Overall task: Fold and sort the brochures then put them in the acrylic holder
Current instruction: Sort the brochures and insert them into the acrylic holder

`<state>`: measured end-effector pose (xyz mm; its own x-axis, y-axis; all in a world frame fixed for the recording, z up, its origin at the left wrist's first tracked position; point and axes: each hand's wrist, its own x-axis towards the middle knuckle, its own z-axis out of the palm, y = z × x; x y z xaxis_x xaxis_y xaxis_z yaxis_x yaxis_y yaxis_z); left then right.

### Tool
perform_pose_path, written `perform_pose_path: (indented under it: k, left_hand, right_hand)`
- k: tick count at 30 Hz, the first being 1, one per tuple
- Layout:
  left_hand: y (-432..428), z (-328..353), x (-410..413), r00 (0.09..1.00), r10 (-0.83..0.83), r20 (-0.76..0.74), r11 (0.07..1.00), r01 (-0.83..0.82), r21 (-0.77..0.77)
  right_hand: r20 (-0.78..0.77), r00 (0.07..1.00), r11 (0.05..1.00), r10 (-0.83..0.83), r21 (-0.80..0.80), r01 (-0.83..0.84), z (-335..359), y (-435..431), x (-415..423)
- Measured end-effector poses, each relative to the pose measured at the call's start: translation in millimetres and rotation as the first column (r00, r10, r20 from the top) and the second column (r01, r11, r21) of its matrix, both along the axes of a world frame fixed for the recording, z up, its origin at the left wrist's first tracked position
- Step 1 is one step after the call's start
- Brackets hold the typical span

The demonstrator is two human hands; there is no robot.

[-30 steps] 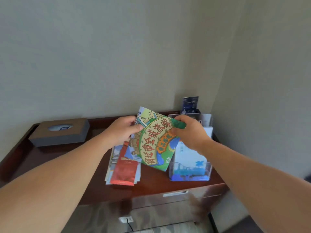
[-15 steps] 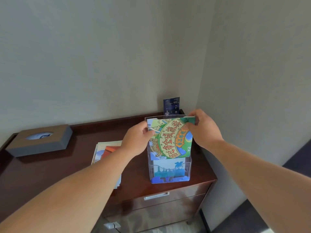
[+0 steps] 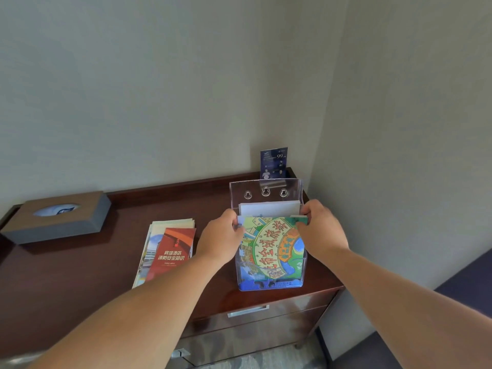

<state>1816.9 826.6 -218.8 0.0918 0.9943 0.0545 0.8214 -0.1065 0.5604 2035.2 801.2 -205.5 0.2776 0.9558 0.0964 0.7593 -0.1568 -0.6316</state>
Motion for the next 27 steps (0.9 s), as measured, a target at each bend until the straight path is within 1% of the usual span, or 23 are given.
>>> perform_pose_path:
  k: [3,6,7,9,11,12,14,17,19,21,23,25,27]
  left_hand:
    - [1,-4,0,0.998,-0.030,-0.054,1.000,0.029,-0.010]
    - [3,-4,1,0.996,-0.043,-0.073,0.999,0.044,0.010]
    - [3,-4,1,0.996,-0.050,-0.076,0.998,0.052,0.019]
    - [4,-1,-3,0.998,-0.050,-0.042,0.998,0.052,0.045]
    - [5,1,-16,1.000,-0.013,0.011,0.997,0.012,0.082]
    - [7,2,-26,1.000,0.019,0.014,0.996,-0.020,0.090]
    - [13,-2,-49,0.995,0.102,-0.018,0.994,-0.101,0.052]
    - [21,-16,-89,0.975,0.202,-0.092,0.972,-0.211,-0.103]
    - [23,-28,-112,0.965,0.196,-0.172,0.955,-0.228,-0.192]
    - [23,-40,-133,0.958,0.188,-0.215,0.938,-0.240,-0.250]
    - [23,-51,-151,0.956,0.200,-0.215,0.916,-0.260,-0.305]
    - [27,-61,-165,0.957,0.208,-0.202,0.897,-0.269,-0.352]
    - [33,-69,-176,0.964,0.230,-0.133,0.883,-0.264,-0.388]
  right_hand:
    - [0.035,0.999,0.998,-0.013,-0.068,0.016,-6,1,0]
    - [0.021,1.000,0.994,-0.014,-0.107,0.016,-4,0,-2]
    - [0.030,0.999,0.997,-0.022,-0.071,0.024,-1,-1,-4]
    - [0.116,0.992,0.994,-0.050,0.098,0.038,8,-3,-10]
    - [0.202,0.979,0.959,-0.027,0.281,-0.031,21,-3,-22]
    - [0.224,0.974,0.941,0.014,0.328,-0.089,28,-2,-31]
    - [0.209,0.968,0.917,0.138,0.342,-0.205,36,-1,-57]
    - [0.074,0.935,0.901,0.346,0.251,-0.353,35,1,-107]
    - [-0.030,0.907,0.904,0.420,0.096,-0.416,23,2,-142]
    - [-0.097,0.893,0.884,0.438,-0.133,-0.448,7,6,-172]
    - [-0.135,0.883,0.823,0.450,-0.322,-0.468,-10,11,-199]
    - [-0.189,0.872,0.763,0.453,-0.424,-0.488,-22,16,-222]
    - [-0.289,0.870,0.731,0.399,-0.472,-0.492,-32,18,-241]
